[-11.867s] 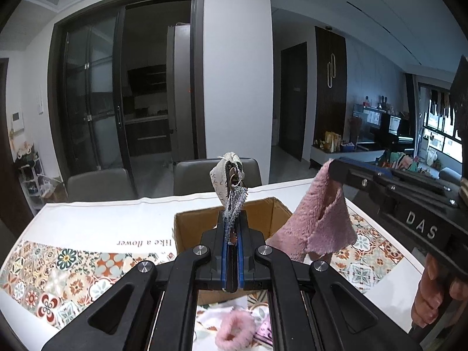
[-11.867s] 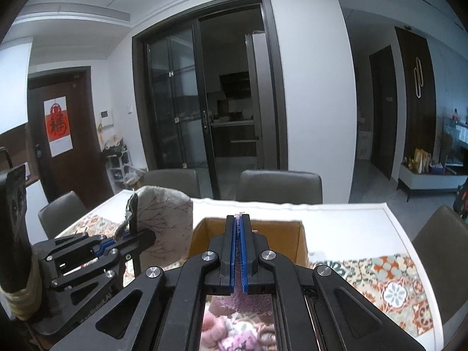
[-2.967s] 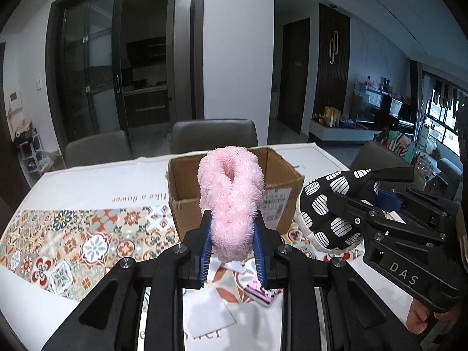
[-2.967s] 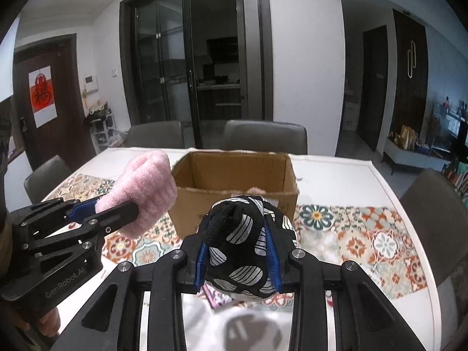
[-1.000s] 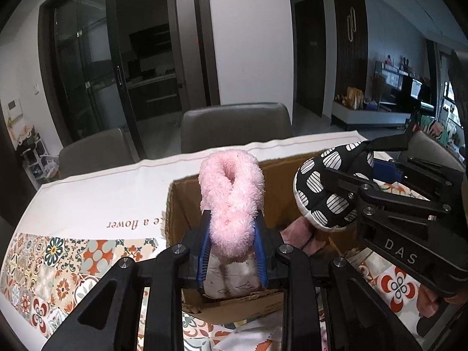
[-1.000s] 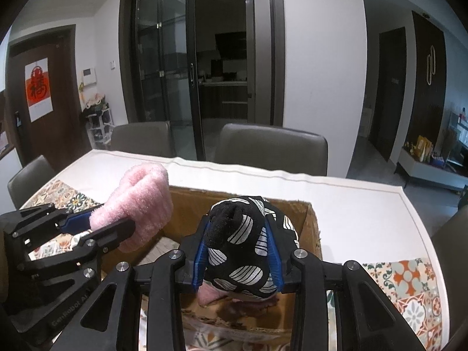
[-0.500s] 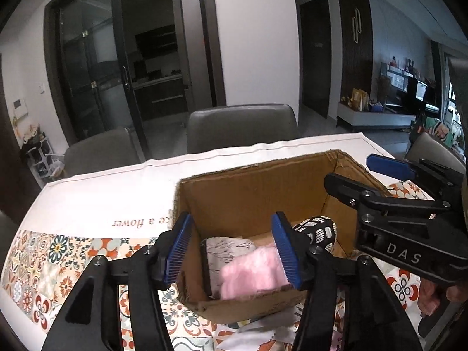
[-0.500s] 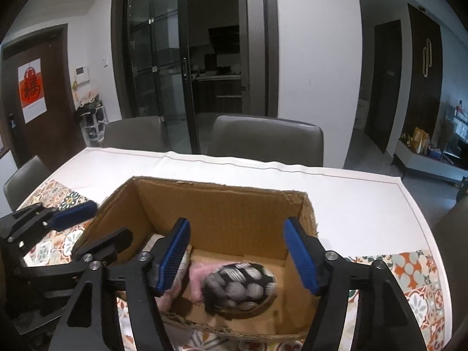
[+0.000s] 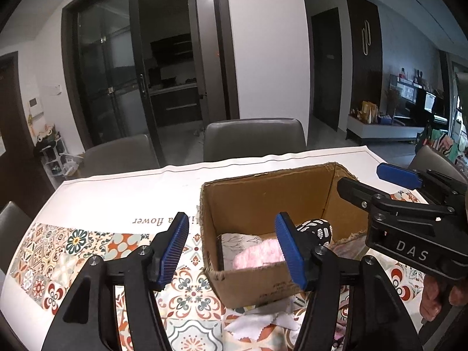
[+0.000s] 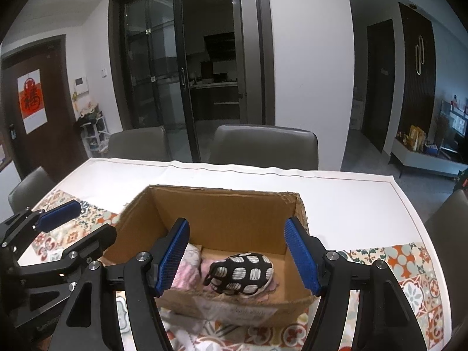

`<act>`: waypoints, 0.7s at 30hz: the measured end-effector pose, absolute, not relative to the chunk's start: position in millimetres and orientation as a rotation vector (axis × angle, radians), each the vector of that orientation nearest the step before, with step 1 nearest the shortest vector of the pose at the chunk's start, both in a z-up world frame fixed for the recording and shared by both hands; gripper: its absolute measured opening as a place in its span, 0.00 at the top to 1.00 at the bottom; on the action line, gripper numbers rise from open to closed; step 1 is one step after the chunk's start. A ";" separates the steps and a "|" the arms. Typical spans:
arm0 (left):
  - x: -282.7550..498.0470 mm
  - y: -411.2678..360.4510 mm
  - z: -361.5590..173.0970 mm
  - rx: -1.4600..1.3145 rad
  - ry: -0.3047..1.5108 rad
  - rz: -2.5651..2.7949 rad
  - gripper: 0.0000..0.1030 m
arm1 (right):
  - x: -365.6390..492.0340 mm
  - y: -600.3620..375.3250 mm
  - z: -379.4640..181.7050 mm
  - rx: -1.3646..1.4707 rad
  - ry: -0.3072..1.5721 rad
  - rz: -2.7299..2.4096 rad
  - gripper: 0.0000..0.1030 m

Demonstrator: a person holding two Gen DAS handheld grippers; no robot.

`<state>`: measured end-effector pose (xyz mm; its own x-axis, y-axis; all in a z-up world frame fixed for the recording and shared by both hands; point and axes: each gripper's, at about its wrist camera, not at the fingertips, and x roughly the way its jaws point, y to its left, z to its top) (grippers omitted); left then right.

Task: Organize soft objects
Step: 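Withdraw both open tools from the box and move toward the white wipe and tissue pack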

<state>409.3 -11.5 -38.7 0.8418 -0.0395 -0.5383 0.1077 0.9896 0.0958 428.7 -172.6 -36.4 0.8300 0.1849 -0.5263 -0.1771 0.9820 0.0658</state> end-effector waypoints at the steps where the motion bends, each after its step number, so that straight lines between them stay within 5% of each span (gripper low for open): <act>1: 405.3 -10.9 -38.0 0.123 0.563 -0.077 0.41 | 425.0 -173.4 -35.4 0.015 0.557 0.194 0.33; 21: 343.4 5.5 -34.6 0.100 0.557 -0.032 0.41 | 373.7 -158.8 -24.3 0.011 0.557 0.242 0.28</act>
<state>343.4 5.5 -34.6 0.8484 -0.0027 -0.5293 0.0570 0.9946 0.0863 373.7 -158.8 -24.3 0.8213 0.2307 -0.5218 -0.2246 0.9715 0.0760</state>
